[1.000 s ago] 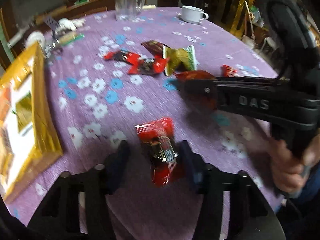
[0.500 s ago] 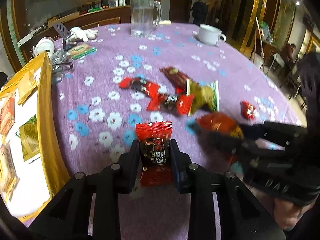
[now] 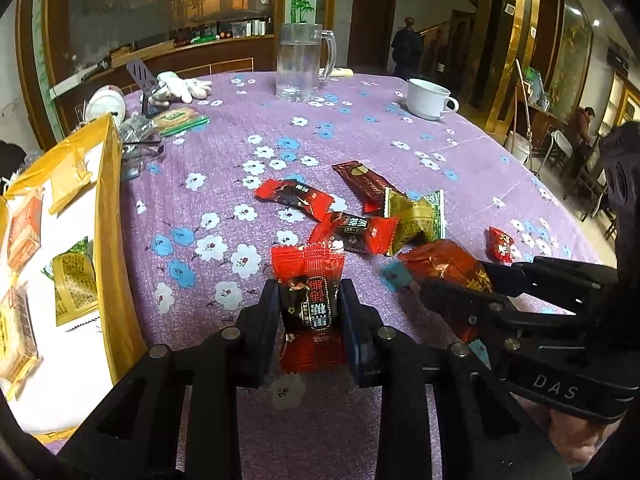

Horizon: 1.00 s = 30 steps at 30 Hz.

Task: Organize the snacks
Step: 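Lift the red-brown candy pack with the right tool while the left tool lifts the red candy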

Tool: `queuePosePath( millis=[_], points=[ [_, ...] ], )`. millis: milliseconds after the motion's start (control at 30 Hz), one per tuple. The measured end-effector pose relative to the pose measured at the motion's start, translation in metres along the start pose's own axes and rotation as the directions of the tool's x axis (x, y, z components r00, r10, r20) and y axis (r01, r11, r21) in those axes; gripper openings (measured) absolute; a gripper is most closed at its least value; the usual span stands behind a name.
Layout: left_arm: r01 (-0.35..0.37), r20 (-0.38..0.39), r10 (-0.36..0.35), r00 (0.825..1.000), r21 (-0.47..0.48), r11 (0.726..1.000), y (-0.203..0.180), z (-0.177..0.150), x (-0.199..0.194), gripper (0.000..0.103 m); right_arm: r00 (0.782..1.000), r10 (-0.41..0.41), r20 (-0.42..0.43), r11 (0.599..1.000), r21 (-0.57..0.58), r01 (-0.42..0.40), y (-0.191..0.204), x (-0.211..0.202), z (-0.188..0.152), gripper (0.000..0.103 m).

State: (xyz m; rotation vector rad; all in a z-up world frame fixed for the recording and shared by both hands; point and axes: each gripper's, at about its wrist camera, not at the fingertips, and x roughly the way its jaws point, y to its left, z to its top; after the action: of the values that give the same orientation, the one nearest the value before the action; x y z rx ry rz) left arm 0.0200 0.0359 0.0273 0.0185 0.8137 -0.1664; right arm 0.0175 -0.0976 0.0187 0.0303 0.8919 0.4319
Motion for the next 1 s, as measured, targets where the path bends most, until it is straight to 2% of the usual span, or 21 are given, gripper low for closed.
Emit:
queuePosePath(
  millis=[267,500,767,1000],
  points=[
    [-0.014,0.013,0.014,1.0,0.005,1.0,0.0,-0.001,-0.002,0.026,1.0,0.008,0.026,1.0,0.0,-0.008,0.001,-0.006,0.0,0.037],
    [-0.018,-0.062,0.017,0.998,-0.016,1.0,0.003,0.0,0.014,0.026,0.999,0.004,0.033,1.0,0.001,-0.004,0.002,-0.008,0.0,0.037],
    [-0.074,0.039,0.074,0.996,-0.018,0.997,0.003,0.0,-0.005,0.026,0.997,0.017,0.072,1.0,-0.01,-0.016,0.004,-0.016,0.0,0.037],
    [-0.115,0.106,0.119,0.987,-0.043,0.992,0.01,0.002,-0.015,0.026,0.995,0.021,0.102,1.0,-0.018,-0.019,0.007,-0.02,0.0,0.037]
  ],
)
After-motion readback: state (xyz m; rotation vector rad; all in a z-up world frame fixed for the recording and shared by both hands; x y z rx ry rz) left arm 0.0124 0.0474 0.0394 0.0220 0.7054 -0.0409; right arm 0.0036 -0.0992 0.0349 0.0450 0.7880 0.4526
